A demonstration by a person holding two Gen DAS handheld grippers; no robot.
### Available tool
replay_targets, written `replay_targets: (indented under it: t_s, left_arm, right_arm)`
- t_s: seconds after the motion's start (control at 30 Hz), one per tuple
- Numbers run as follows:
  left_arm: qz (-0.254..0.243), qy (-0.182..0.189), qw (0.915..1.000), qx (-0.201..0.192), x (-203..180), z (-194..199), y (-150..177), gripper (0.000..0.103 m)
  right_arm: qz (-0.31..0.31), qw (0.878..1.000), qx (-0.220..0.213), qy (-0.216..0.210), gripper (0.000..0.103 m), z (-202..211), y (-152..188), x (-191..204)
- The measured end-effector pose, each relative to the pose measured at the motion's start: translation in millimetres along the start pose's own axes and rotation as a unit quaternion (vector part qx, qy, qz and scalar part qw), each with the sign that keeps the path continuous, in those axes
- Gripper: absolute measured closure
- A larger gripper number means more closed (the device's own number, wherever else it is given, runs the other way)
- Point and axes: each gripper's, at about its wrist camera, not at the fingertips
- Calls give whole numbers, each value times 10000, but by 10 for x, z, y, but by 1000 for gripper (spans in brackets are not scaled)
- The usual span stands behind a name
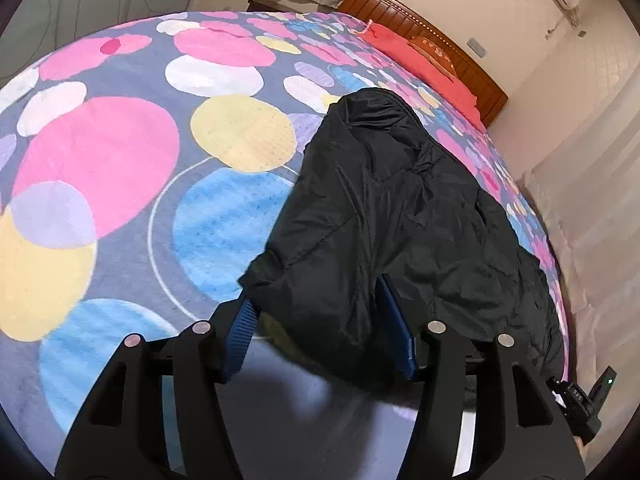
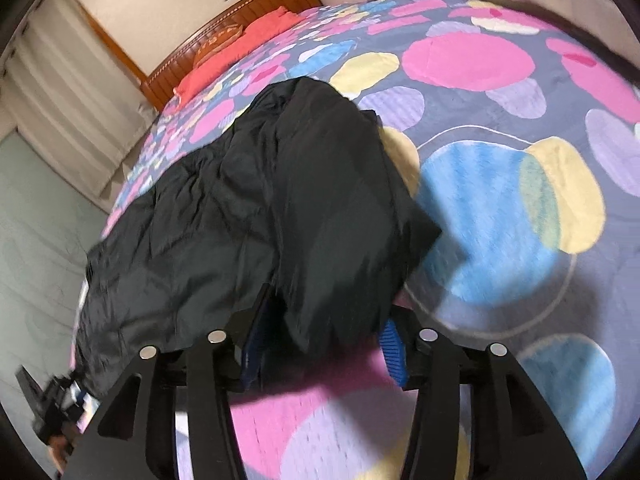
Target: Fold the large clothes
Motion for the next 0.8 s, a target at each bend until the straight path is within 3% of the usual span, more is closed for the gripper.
replay_targets:
  t_s: [0.3,0.47,0.53,0.7,0.8]
  left_arm:
    - [-191,-20,9998,97,185,200,-7,38]
    - [-349,-28,9993,91,252,316,-88,36]
    - [-416,-53,9991,32,261,346,-148,31]
    - [-537,-26,9985,141,273,244,-395,30]
    - [-536,-39,9982,262,277,82,-575,30]
  right_arm:
    - [872,9957,113,285,52,291,234,387]
    - [1627,9863,-80,270,52,394,259,875]
    - [1932,9805,-188,300,52,352,199,1103]
    - [2247,9742,-174,142,52,50,-14,1603]
    - [2478,9680,-242,308,52,-171,-86,1884]
Point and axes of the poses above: each gripper's, at about its wrist camera, not at the fingertips, and z roughly against the way its jaws point, x to its left, y to its underside, and after that the axes turned 7 degrees about z, right-handed
